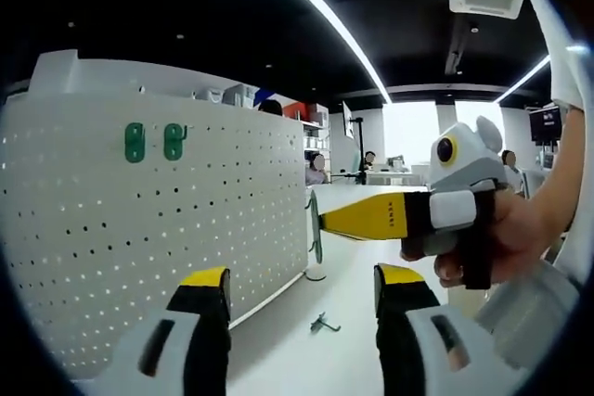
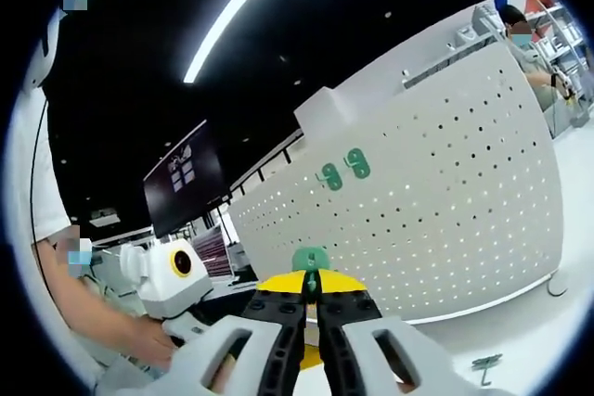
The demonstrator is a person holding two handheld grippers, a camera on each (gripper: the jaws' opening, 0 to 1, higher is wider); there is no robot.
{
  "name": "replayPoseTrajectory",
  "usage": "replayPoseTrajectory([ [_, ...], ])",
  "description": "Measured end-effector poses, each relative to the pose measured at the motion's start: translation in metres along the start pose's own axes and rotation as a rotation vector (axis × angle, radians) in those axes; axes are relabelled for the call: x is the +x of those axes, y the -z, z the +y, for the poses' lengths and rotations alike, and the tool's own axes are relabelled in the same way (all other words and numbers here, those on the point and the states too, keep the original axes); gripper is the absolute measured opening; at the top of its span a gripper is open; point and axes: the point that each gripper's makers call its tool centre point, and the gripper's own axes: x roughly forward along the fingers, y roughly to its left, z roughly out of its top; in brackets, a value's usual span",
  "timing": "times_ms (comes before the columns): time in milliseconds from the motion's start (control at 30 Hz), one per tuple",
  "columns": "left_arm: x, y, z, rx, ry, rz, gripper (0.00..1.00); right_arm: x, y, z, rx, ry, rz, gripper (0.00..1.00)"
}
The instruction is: Insert the hook assembly into the mounting plate slot until the hook locks in place.
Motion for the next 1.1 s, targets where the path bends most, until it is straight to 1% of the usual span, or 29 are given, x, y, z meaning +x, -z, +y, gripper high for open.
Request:
replayPoseTrajectory([
  [33, 0.0, 0.0, 0.0, -0.002, -0.001, 0.001, 0.64, 0.0, 0.0, -0.001, -0.047, 0.008, 0.013, 0.0],
  [100, 0.0, 0.001, 0.001, -0.005, -0.002, 0.001, 0.64, 0.0, -0.004, -0.004, -0.201, 0.051, 0.042, 0.0],
  [133, -0.001, 0.001, 0.001, -0.006, -0.002, 0.002, 0.64, 0.0, -0.007, -0.003, -0.271, 0.058, 0.051, 0.0],
  [200, -0.001, 0.002, 0.001, -0.006, -0.002, 0.003, 0.64, 0.001, -0.01, -0.005, -0.354, 0.086, 0.061, 0.0],
  [233, -0.001, 0.002, 0.001, -0.008, -0.003, 0.002, 0.64, 0.002, -0.01, -0.005, -0.389, 0.088, 0.076, 0.0],
  [267, -0.001, 0.002, 0.001, -0.012, -0.004, 0.001, 0.64, 0.002, -0.009, -0.005, -0.395, 0.091, 0.081, 0.0],
  [333, 0.0, 0.003, 0.002, -0.013, -0.006, 0.001, 0.64, 0.004, -0.01, -0.004, -0.378, 0.083, 0.075, 0.0],
  [633, -0.002, 0.003, 0.004, -0.025, -0.012, 0.0, 0.63, 0.006, -0.01, -0.009, -0.381, 0.088, 0.082, 0.0],
  [833, -0.009, 0.002, 0.007, -0.026, -0.025, -0.002, 0.63, 0.012, -0.022, -0.02, -0.389, 0.112, 0.071, 0.0],
  [1100, -0.024, 0.003, 0.018, -0.036, -0.065, -0.012, 0.62, 0.019, -0.044, -0.042, -0.405, 0.168, 0.04, 0.01],
])
